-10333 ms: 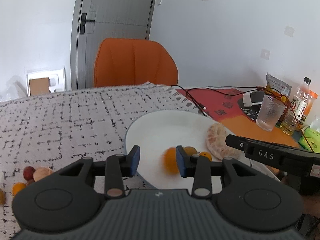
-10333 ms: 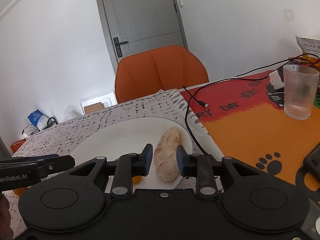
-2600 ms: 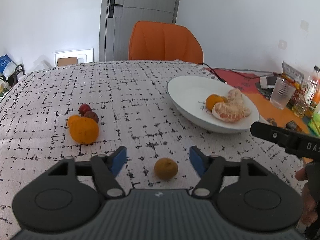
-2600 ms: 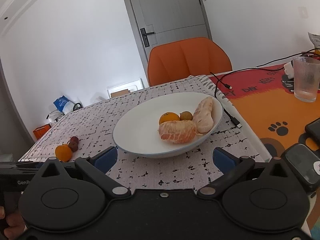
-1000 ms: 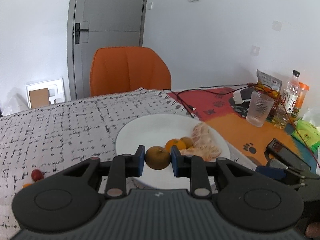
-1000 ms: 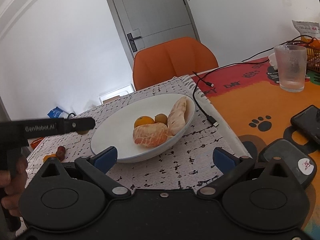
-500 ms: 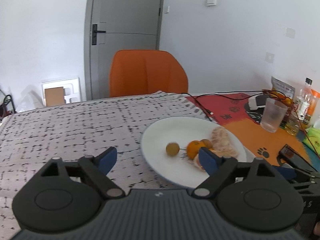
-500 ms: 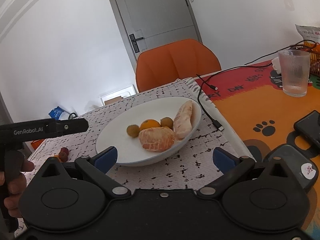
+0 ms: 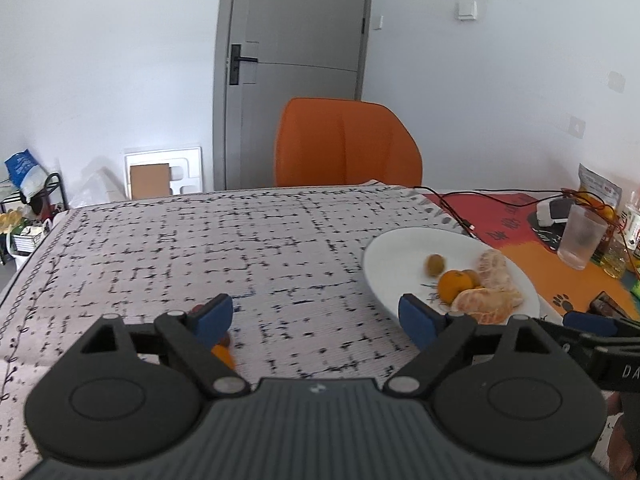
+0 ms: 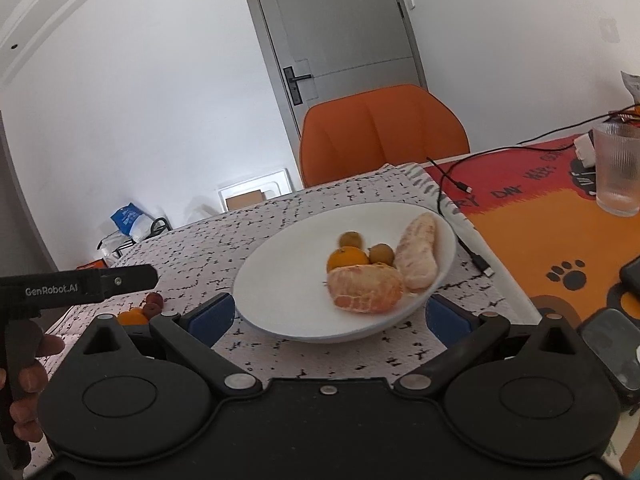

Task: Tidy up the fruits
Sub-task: 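Move both open tools back to the remaining fruit pile, then grasp the large orange with the left tool while the right tool grasps a dark red fruit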

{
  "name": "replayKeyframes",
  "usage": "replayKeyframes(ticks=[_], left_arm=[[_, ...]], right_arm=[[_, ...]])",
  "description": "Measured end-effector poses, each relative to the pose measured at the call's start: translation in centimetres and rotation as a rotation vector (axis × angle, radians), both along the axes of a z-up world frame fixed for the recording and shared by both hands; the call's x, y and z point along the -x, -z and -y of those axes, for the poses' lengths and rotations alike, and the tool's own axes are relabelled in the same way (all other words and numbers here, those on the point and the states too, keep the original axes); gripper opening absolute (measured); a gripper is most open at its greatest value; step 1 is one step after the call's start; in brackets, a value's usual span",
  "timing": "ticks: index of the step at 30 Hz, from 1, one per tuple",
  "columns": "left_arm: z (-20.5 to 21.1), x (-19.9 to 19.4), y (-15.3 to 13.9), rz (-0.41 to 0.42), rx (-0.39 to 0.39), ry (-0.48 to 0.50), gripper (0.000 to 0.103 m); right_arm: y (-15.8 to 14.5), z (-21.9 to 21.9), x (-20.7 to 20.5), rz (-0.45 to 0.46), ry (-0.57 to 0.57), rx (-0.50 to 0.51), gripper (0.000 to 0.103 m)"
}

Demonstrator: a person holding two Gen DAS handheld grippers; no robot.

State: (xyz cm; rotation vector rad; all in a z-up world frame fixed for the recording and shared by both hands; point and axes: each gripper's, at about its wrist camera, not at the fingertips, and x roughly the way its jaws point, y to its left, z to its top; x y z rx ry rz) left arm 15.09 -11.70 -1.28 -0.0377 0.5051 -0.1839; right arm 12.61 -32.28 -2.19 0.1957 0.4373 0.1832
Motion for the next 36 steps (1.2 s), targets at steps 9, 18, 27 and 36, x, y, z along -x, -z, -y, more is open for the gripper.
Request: replayKeyframes(ticks=[9, 18, 27, 36], left_arm=[[-2.8, 0.8, 0.5, -0.005, 0.008, -0.049, 0.089], [-5.2, 0.4, 2.2, -0.046, 0.054, -0.102, 0.089], [-6.7, -0.3, 3.9, -0.069, 0.097, -0.123, 0.086], [-7.8, -1.4, 5.6, -0.109, 0.161, -0.107, 0.041]], right_arm=[[-0.4, -2.1, -0.1, 0.02, -0.058, 0.01, 0.103], [-0.6, -3.8, -0.5, 0.025, -0.08, 0.021, 0.103], [-0.1, -6.0, -1.7, 0.006, -0.12, 0.07, 0.102], [0.6, -8.8, -3.5, -0.035, -0.193, 0.097, 0.093]])
